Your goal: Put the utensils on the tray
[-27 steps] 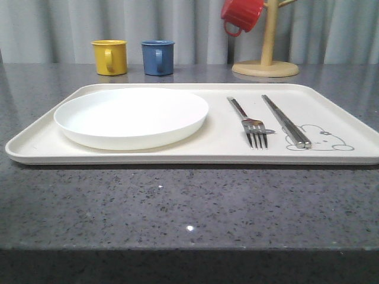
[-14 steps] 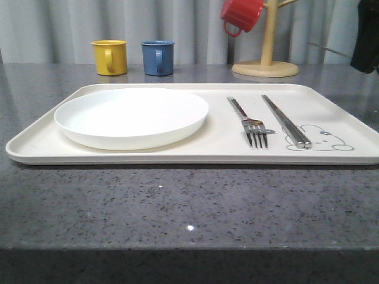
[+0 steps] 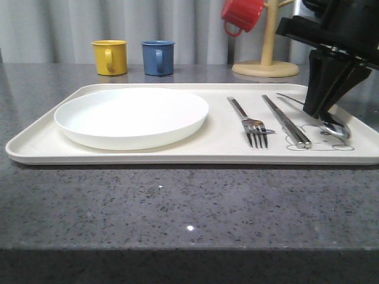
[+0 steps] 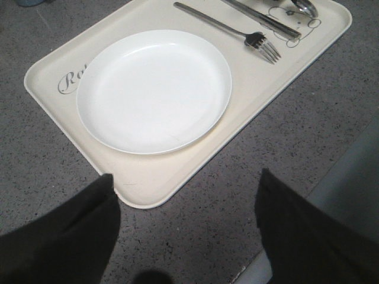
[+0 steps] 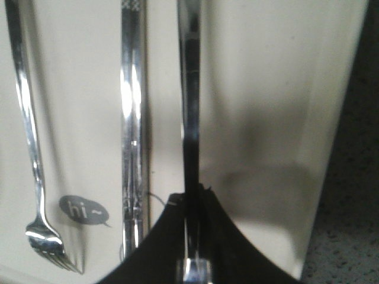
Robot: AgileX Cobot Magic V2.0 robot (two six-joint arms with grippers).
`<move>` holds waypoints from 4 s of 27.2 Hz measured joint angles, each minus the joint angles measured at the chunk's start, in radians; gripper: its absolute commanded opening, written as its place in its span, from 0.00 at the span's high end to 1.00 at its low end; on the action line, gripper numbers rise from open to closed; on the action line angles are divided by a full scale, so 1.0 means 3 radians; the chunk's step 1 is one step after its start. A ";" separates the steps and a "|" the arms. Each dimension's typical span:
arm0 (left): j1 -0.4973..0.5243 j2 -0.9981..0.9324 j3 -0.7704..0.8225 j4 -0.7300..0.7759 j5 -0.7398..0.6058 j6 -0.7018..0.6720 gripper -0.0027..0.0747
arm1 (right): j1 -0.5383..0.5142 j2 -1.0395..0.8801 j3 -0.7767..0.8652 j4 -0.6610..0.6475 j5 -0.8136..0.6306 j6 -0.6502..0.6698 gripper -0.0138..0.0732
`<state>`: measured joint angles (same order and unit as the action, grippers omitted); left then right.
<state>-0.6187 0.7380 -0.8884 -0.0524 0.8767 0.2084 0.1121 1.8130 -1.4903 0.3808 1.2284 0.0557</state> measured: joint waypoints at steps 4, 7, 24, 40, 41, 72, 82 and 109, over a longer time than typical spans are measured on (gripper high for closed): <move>0.0000 0.0000 0.0000 0.0000 0.0000 0.0000 0.36 | 0.0000 0.0015 0.0000 -0.0128 0.0000 0.0132 0.85; 0.0000 0.0000 0.0000 0.0000 0.0000 0.0000 0.36 | 0.0000 0.0015 0.0000 -0.0251 0.0000 0.0227 0.78; 0.0000 0.0000 0.0000 0.0000 0.0000 0.0000 0.36 | 0.0021 -0.0626 0.0000 -0.0320 -0.0045 -0.0149 0.47; 0.0000 0.0000 0.0000 0.0000 0.0000 0.0000 0.36 | 0.0371 -0.3372 0.1284 -0.0767 -0.0062 -0.0310 0.47; 0.0000 0.0000 0.0000 0.0000 -0.0005 0.0000 0.36 | 0.0371 -0.3618 0.1409 -0.0767 -0.0095 -0.0314 0.47; 0.0000 0.0000 0.0000 0.0000 -0.0053 0.0000 0.99 | 0.0371 -0.5509 0.2246 -0.0878 -0.0142 -0.0327 0.92; 0.0000 0.0000 0.0000 0.0000 -0.0053 0.0000 0.99 | 0.0371 -0.5509 0.2246 -0.0878 -0.0142 -0.0332 0.92; 0.1716 -0.2271 0.2709 -0.0002 -0.2452 0.0000 0.99 | 0.0371 -0.5509 0.2246 -0.0880 -0.0136 -0.0340 0.92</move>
<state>-0.1039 0.0567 -0.0756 -0.0530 0.1412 0.2084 0.2233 0.1602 -0.8163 0.1168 1.1875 -0.0461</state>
